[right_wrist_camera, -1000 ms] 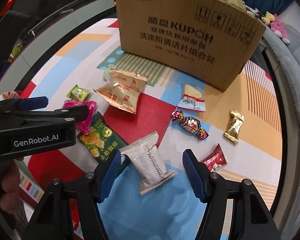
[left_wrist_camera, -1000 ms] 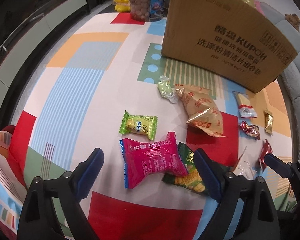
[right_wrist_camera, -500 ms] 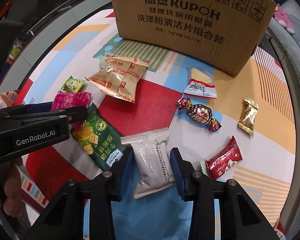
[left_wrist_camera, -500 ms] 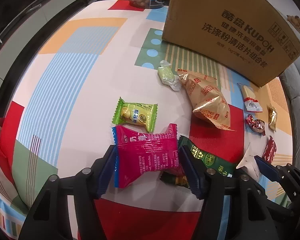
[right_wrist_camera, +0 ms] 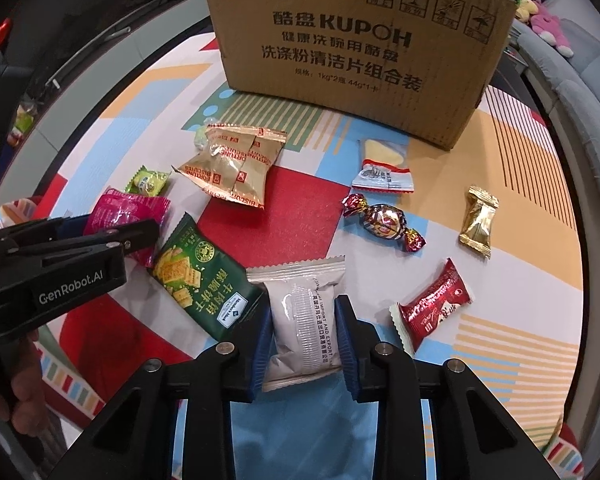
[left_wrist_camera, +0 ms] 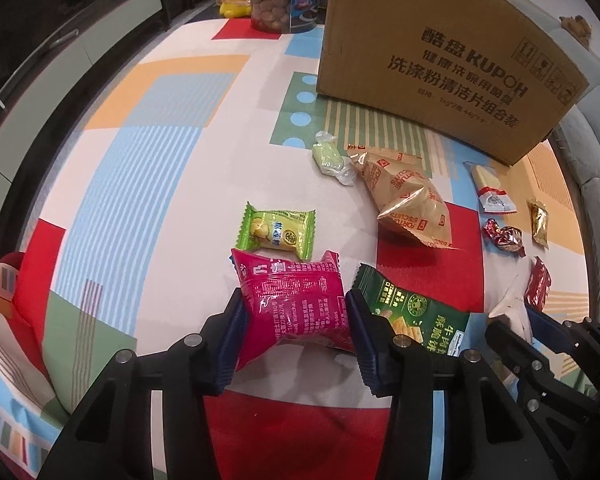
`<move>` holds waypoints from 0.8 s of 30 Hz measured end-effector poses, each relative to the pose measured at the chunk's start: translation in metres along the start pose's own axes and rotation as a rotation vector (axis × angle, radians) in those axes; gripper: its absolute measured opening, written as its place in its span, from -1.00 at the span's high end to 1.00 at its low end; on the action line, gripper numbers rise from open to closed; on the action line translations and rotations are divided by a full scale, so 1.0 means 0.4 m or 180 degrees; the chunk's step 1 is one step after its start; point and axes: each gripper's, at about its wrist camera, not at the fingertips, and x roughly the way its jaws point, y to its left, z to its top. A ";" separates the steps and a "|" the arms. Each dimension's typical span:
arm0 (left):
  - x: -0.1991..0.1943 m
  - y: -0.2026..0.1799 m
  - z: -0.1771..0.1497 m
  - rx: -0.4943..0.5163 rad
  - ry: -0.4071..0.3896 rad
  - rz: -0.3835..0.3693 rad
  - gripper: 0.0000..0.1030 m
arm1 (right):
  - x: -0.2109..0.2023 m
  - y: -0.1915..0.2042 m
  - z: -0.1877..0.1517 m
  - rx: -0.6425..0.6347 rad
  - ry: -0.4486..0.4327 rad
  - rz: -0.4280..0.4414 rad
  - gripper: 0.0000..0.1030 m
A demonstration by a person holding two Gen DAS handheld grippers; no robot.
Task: Organize snacks
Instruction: 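Close the left tool on the pink bag while the right tool grasps the white packet, then lift both held packets and carry them over the open cardboard box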
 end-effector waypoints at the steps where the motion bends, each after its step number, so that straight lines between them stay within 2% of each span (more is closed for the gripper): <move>1: -0.006 0.001 0.000 0.0000 -0.0016 0.0001 0.06 | -0.004 -0.002 0.000 0.0009 -0.0009 0.0002 0.39; 12: -0.101 0.003 -0.002 0.0031 -0.0231 -0.0042 0.06 | -0.080 0.008 0.009 0.0105 -0.0188 0.0006 0.39; 24: -0.195 -0.017 0.037 0.0166 -0.0450 -0.0083 0.07 | -0.163 -0.004 0.040 0.0317 -0.0458 -0.0024 0.39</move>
